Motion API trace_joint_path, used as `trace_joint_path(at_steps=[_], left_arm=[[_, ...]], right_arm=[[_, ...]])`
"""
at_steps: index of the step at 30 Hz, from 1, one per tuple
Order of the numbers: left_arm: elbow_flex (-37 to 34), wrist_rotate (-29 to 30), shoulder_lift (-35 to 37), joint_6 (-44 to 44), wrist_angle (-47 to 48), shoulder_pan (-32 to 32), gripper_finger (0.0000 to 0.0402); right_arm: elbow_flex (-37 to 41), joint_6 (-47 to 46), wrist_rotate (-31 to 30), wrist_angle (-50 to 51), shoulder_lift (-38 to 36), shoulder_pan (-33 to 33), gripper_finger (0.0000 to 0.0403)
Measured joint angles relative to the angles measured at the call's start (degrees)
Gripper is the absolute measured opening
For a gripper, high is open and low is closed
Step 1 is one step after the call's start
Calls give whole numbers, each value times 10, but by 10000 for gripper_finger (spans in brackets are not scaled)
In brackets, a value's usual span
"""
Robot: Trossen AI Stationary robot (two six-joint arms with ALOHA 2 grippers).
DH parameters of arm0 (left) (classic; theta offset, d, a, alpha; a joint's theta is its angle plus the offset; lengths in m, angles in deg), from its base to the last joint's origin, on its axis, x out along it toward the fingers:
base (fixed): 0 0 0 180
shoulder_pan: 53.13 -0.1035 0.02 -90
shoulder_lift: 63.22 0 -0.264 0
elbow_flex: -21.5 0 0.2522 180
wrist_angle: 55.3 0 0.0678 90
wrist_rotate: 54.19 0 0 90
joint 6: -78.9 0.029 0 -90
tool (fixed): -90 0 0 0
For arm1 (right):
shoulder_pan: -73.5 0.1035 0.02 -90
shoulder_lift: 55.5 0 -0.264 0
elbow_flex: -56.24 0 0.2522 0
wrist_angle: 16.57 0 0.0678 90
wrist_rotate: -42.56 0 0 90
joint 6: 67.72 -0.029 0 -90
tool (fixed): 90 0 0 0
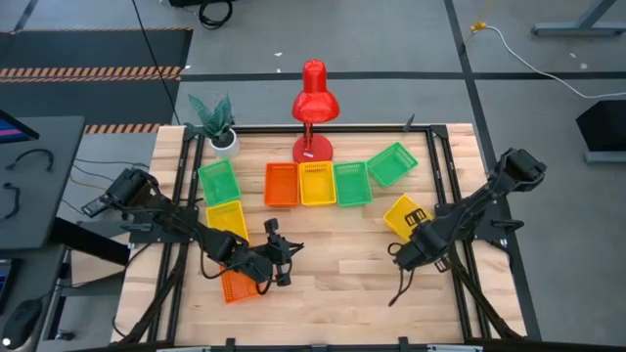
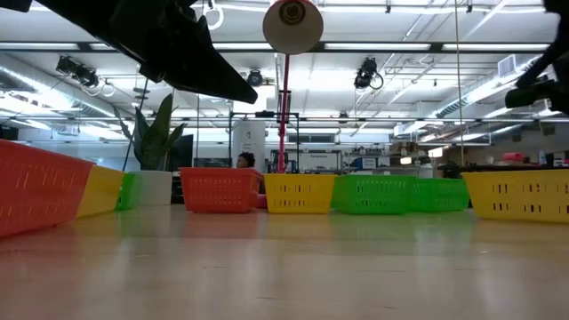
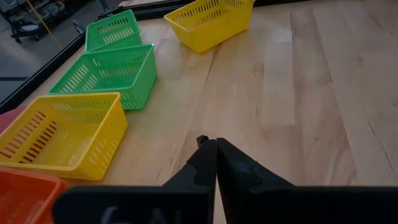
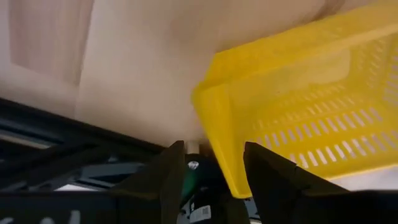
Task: Stack baskets by color
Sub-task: Stack the right yellow bin on top of the middle yellow bin
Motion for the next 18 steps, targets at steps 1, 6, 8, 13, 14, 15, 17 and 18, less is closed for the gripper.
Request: trace_joint_path(at_steps=[1, 6, 8, 13, 14, 15, 17, 18], left_arm=[[0, 0, 0, 0, 0, 0, 18], [0, 0, 0, 0, -2, 0, 18], [0, 0, 0, 0, -3, 0, 14], [0, 0, 0, 0, -3, 0, 11], [0, 0, 0, 0, -3, 0, 11], [0, 0, 0, 0, -2, 0, 12], [0, 0, 0, 0, -2, 0, 16], [0, 0, 0, 0, -2, 0, 18]], right_arm=[[0, 1, -2, -4, 0, 7, 171], [0, 2, -21, -38, 12, 36, 167], [0, 0, -31, -39, 24, 42, 163], [11, -1, -33, -44, 52, 45, 132], [12, -2, -35, -44, 56, 45, 121], [13, -4, -40, -45, 59, 45, 109], [13, -5, -46, -47, 62, 45, 81], [14, -6, -49, -51, 63, 45, 65]])
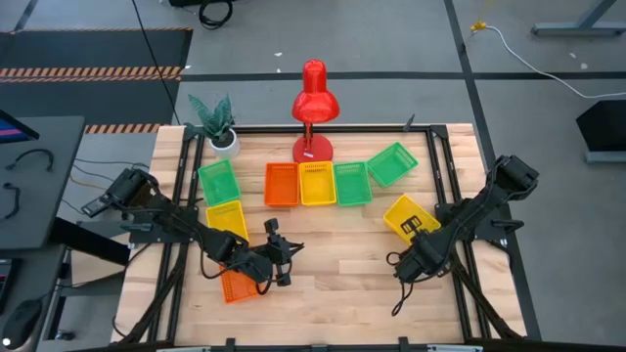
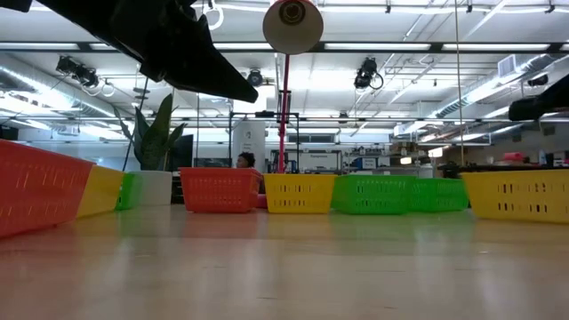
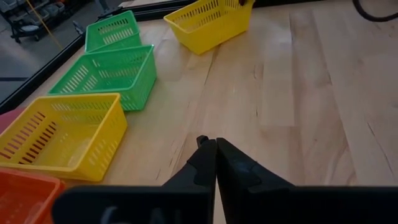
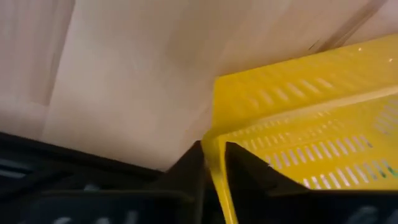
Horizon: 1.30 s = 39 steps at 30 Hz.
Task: Stack baskets by color
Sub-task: Stack the right yellow bin on top of the middle yellow bin
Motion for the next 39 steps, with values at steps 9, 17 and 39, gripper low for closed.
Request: trace_joint_path(at_steps=[9, 17, 39], left_arm=[[0, 0, 0, 0, -1, 0, 9], [0, 0, 0, 0, -5, 0, 19], [0, 181, 30, 0, 22, 100, 7]], right_arm=[[-83, -45, -30, 16, 0, -5, 16], [-301, -70, -173, 52, 1, -41, 12], [-484, 62, -249, -119, 217, -317, 12]])
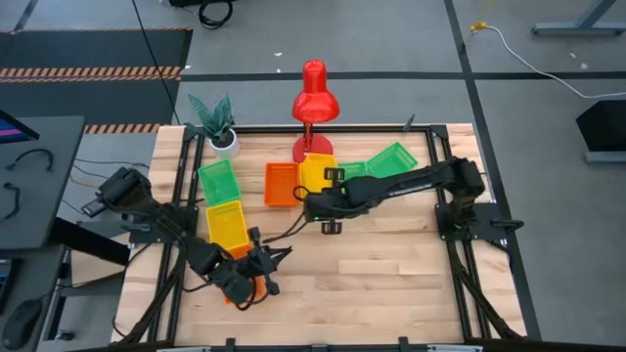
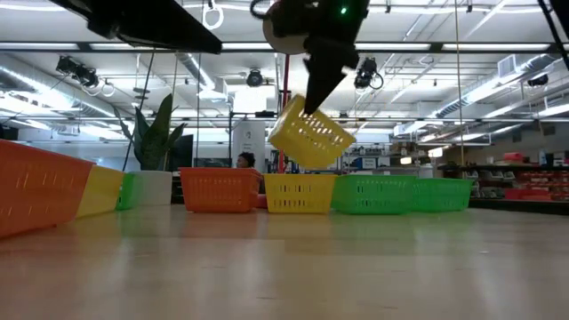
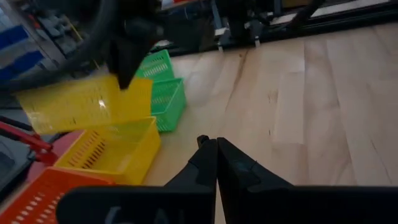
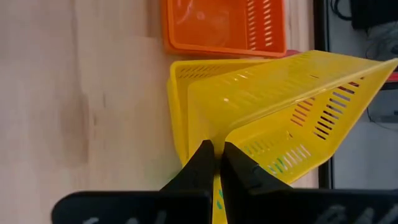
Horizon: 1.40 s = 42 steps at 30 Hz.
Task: Stack baskets by color
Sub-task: Stack the right yellow bin on top of the middle yellow bin
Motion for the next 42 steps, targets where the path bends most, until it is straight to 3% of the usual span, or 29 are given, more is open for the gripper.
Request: trace_joint_path(at_steps=[12, 23, 27, 36, 42], left_arm=[[0, 26, 0, -4, 5, 20, 10], [0, 26, -1, -5, 3, 20, 18], [0, 26, -1, -5, 3, 20, 15], [0, 26, -1, -5, 3, 20, 12], [0, 26, -1, -9, 3, 20, 14]], right_arm=[[-8, -14, -9, -31, 56, -21, 14], [-7, -22, 52, -38, 60, -49, 26], [-7, -21, 64, -42, 60, -54, 50], [-7, 39, 79, -83, 40, -43, 145], [37, 82, 135, -80, -30, -16, 158]])
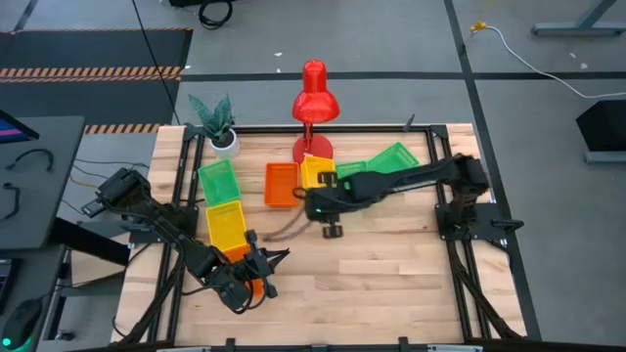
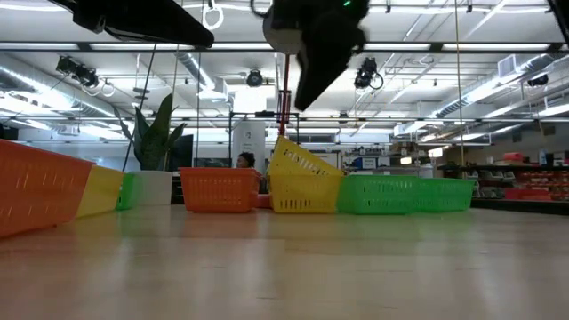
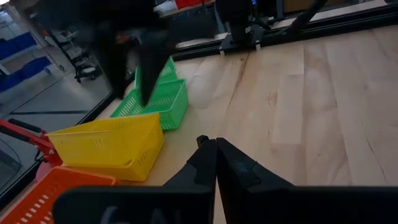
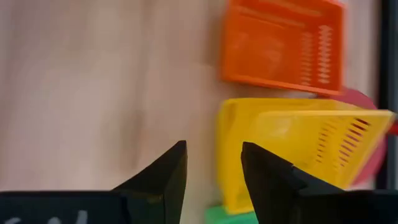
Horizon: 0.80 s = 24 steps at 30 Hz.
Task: Stack baskets by color
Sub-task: Stack the right yellow bin on top of the middle yellow bin
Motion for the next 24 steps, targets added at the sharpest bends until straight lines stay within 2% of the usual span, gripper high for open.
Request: trace_joint_path(at_steps=[4, 9, 12, 17, 24], left_arm=[[0, -1, 0, -11, 0, 2, 8], [0, -2, 0, -20, 0, 3, 13], [0, -2, 0, -22, 0, 3, 19], [0, -2, 0, -22, 0, 3, 11], [1, -2, 0, -24, -1, 3, 13]], right_arm=[[118, 31, 20, -93, -75, 12, 156], [300, 56, 0, -308, -160, -3, 156], [372, 70, 28, -430, -181, -24, 155], [416, 72, 93, -547, -170, -64, 155], [401, 72, 130, -569, -111, -98, 148]])
